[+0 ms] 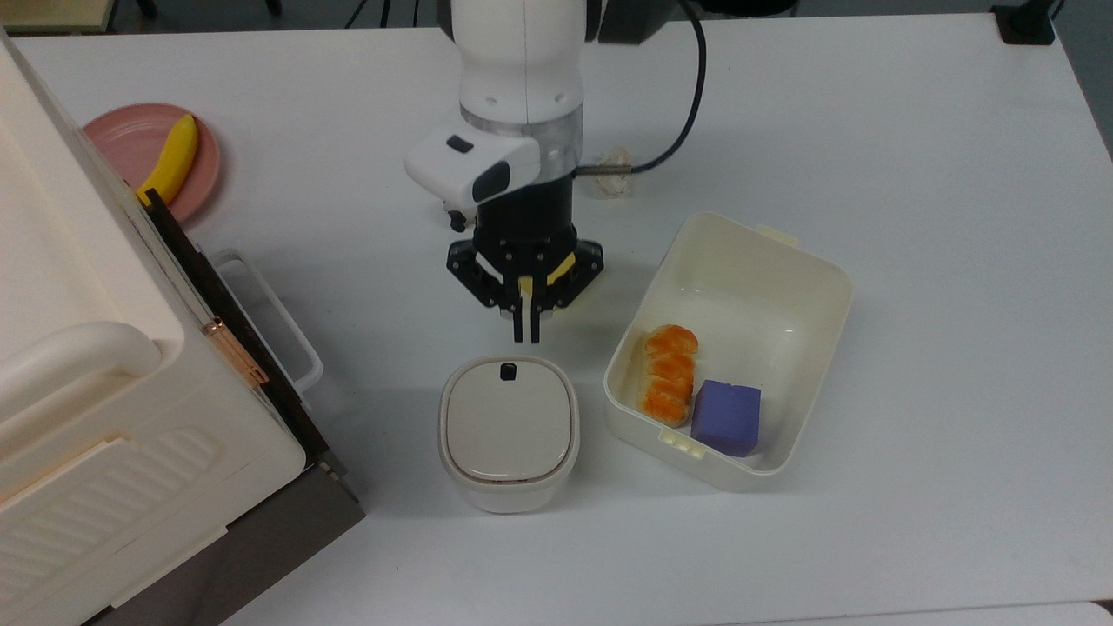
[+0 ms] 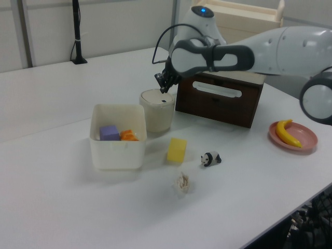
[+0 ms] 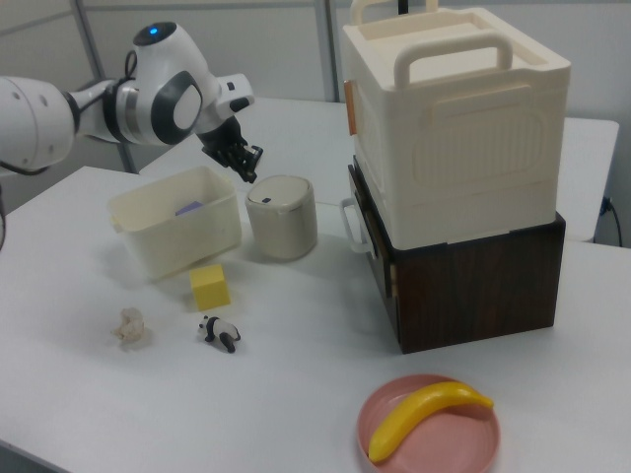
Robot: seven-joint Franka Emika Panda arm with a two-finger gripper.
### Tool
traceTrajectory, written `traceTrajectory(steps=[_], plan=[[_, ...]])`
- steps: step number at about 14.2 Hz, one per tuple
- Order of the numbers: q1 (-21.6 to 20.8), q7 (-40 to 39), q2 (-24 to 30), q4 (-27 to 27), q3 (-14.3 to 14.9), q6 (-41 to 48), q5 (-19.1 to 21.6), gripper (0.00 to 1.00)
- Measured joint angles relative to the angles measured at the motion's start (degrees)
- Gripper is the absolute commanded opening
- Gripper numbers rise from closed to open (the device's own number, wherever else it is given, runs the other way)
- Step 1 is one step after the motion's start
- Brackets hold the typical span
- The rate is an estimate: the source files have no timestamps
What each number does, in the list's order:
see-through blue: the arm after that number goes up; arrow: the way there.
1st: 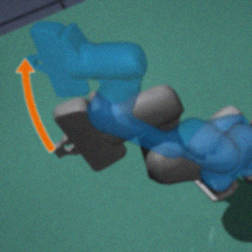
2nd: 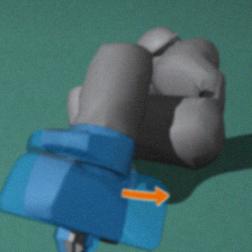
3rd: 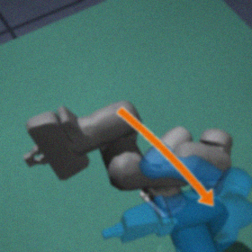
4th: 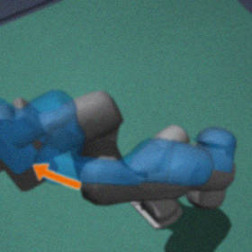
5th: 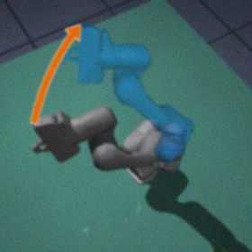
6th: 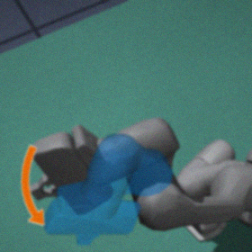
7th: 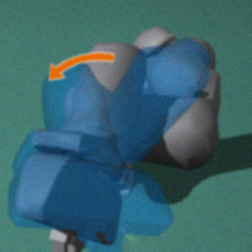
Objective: Open the trash can
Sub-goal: 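Push the lid's front edge down with the gripper to flip it open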
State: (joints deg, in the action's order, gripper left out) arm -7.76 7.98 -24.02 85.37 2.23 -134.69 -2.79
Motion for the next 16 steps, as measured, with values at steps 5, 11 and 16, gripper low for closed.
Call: traceTrajectory(steps=[5,11,16], plan=[[0.01,7.27,-6.66,-3.82,0.0,-3.84,-8.88,0.13],[-0.09,7.45,-7.56,-4.06,0.0,-4.34,-10.87,0.14],[0.36,7.94,-2.26,-3.89,0.15,-0.16,-7.28,0.3]])
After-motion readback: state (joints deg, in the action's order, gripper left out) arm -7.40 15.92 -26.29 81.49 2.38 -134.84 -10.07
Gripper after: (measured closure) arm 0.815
